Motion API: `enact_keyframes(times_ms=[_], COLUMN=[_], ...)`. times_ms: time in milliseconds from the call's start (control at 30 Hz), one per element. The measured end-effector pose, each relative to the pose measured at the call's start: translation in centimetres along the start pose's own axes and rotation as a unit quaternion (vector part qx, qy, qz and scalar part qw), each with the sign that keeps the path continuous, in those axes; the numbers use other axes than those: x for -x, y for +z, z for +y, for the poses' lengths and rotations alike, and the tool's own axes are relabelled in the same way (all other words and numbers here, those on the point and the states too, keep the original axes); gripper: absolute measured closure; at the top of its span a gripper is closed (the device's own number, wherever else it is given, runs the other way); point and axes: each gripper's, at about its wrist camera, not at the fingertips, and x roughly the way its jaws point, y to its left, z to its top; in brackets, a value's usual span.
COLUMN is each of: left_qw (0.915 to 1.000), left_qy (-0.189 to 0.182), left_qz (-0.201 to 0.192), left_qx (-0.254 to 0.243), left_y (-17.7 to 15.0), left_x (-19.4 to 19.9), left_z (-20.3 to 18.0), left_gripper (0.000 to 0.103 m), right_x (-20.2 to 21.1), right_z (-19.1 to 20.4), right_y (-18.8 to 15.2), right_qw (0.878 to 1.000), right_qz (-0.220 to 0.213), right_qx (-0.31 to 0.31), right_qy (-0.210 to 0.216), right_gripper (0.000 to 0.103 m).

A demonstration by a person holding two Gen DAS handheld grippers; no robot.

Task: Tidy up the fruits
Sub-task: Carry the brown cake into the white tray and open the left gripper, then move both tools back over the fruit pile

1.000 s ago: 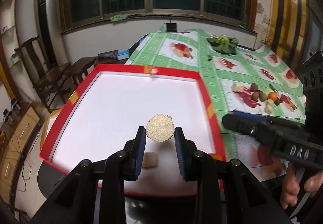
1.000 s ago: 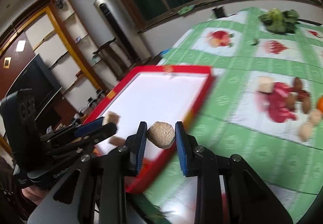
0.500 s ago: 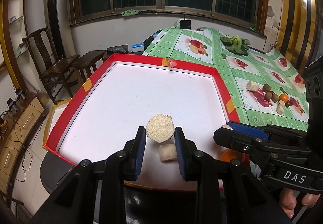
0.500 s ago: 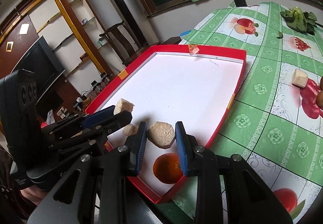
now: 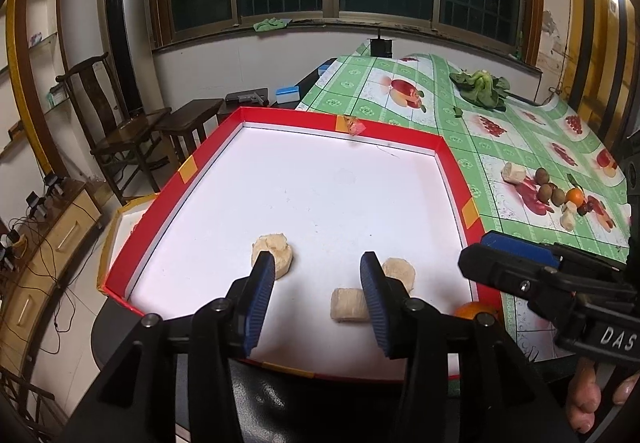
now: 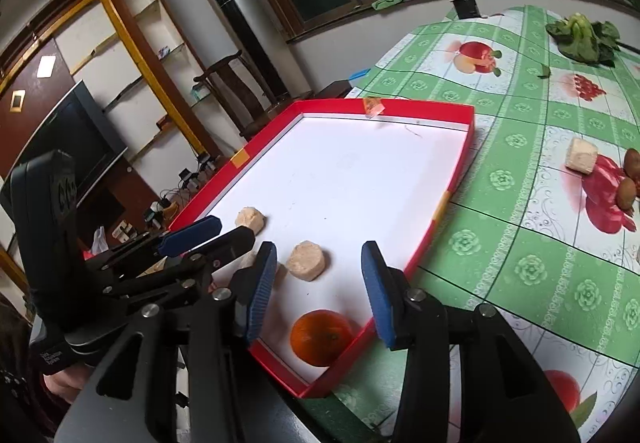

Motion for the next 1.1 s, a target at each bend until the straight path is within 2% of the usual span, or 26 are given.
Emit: enact_keyframes(times_ms=[433, 967, 1100], left_qw=[0.9996, 0.997, 0.9955], left_qy=[0.005, -0.001, -0.011], left_qz=[-0.012, -0.013, -0.01], left_qx=[-0.026, -0.076, -0.093], left_y=[1.1, 2.6, 2.7], left_x=[0.8, 0.3, 0.0], left_z=[-1.8, -7.0, -8.8], left_gripper=[0.048, 0.043, 0.042], right_x=[2.5, 9.6, 11.3], right_z=[-1.9, -9.3, -11.1], right_y=[-0.1, -0.3, -0.6], right_qw=[0.999, 0.991, 0.987], right_qz=[-0.019, -0.073, -0.078], right_qx=[-0.027, -0.09, -0.101], right_qy=[-0.012, -0.07, -0.1], right_gripper=[0.057, 0.056, 0.055])
